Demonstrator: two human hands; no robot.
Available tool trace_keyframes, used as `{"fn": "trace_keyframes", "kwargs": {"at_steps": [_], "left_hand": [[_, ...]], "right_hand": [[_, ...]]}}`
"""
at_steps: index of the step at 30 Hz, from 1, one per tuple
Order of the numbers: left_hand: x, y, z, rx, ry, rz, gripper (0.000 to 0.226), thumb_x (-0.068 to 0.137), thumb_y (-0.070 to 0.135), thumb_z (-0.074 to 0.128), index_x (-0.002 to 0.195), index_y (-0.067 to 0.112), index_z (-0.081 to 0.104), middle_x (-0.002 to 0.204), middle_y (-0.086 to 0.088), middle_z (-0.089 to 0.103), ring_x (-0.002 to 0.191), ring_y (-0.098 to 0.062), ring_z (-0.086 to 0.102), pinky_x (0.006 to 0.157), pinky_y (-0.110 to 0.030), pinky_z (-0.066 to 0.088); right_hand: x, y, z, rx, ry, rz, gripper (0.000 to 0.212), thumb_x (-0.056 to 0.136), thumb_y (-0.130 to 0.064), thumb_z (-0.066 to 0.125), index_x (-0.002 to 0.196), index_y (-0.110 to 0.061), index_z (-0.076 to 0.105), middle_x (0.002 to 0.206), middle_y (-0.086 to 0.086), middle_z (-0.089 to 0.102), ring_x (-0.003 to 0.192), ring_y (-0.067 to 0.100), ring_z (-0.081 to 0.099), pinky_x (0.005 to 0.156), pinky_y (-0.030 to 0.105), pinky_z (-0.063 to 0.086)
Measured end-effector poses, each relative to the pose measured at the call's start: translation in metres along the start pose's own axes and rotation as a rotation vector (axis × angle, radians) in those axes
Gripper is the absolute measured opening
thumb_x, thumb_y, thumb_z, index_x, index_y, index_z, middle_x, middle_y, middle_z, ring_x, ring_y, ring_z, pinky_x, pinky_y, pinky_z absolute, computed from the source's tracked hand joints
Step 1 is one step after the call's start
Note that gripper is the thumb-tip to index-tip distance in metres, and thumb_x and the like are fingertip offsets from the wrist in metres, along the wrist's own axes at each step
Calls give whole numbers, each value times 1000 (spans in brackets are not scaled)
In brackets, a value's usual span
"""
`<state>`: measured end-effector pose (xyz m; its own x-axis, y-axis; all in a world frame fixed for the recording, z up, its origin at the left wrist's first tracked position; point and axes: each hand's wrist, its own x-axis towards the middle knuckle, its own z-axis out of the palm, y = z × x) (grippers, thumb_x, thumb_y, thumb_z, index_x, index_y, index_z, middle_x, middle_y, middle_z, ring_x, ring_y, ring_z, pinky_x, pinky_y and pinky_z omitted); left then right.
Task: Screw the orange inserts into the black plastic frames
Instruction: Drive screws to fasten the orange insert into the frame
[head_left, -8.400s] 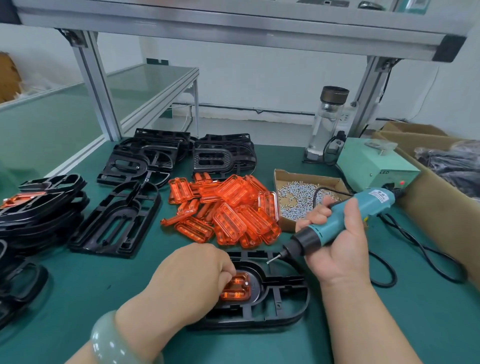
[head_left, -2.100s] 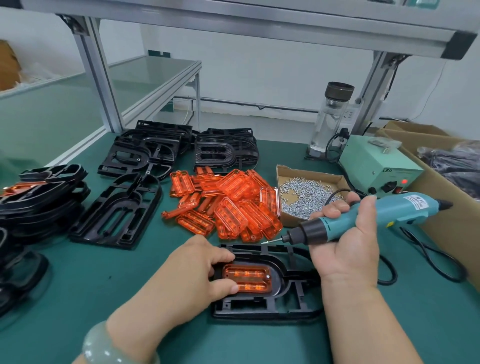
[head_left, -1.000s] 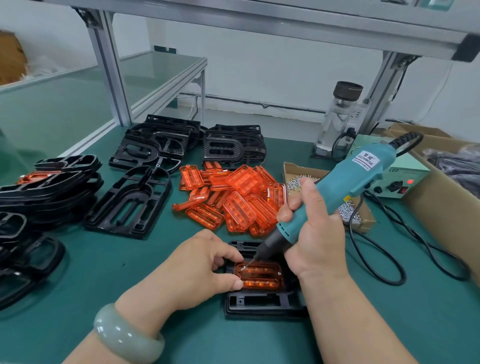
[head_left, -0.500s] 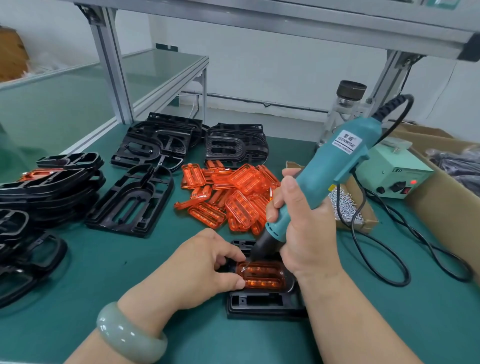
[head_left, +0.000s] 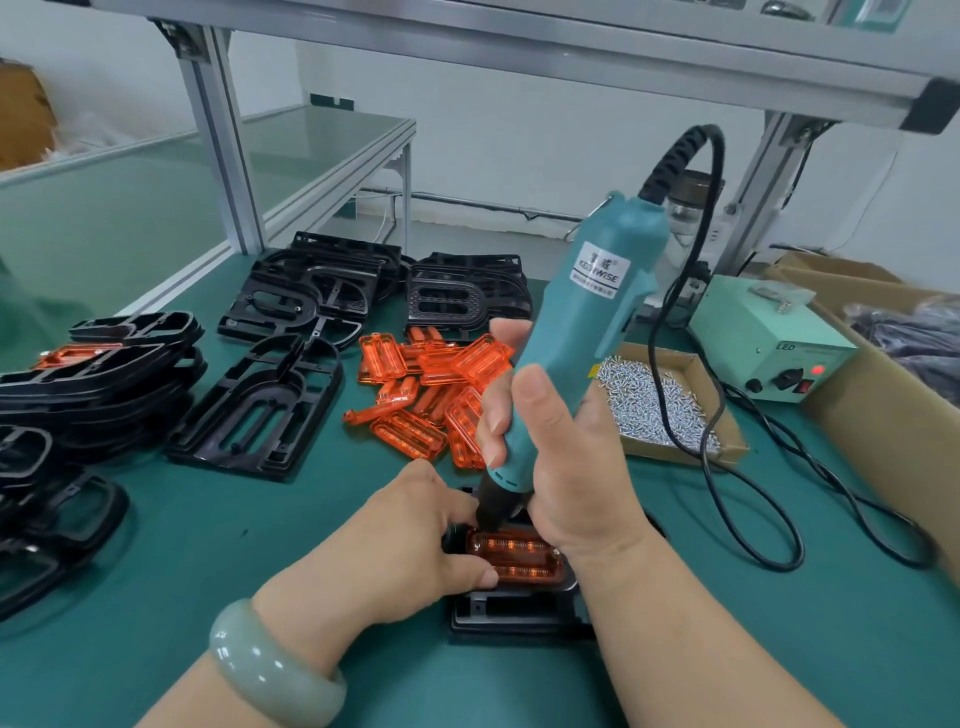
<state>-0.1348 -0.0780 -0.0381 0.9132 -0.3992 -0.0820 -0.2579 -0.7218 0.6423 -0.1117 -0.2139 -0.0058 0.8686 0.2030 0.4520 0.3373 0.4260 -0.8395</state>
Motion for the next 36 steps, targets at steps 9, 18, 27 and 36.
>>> {"fn": "trace_keyframes", "kwargs": {"at_steps": [9, 18, 27, 36], "left_hand": [[-1, 0, 4, -39, 21, -56, 19, 69, 46, 77, 83, 44, 64, 99, 8, 39, 93, -11, 51, 89, -32, 47], [0, 1, 3, -63, 41, -51, 26, 67, 44, 80, 67, 49, 55, 97, 9, 41, 90, -10, 51, 83, -28, 46], [0, 5, 4, -58, 69, -37, 39, 67, 38, 80, 59, 62, 51, 84, 9, 48, 80, -10, 55, 67, -24, 46], [2, -1, 7, -50, 93, -39, 19, 65, 42, 81, 70, 39, 63, 85, 9, 54, 81, -7, 57, 74, -27, 49]], "right_hand": [[0, 2, -1, 18, 36, 21, 18, 81, -25, 64, 99, -23, 62, 60, -4, 48, 44, 11, 44, 50, 22, 42], [-1, 0, -3, 28, 11, 25, 13, 80, -25, 65, 92, -29, 64, 59, -4, 48, 44, 11, 44, 50, 22, 42], [-1, 1, -1, -67, -49, 20, 14, 78, -14, 59, 80, -28, 59, 51, -2, 44, 40, 14, 40, 48, 23, 39], [0, 4, -7, -29, -42, 17, 21, 78, -14, 60, 90, -30, 63, 52, -2, 47, 41, 12, 43, 49, 22, 41]]}}
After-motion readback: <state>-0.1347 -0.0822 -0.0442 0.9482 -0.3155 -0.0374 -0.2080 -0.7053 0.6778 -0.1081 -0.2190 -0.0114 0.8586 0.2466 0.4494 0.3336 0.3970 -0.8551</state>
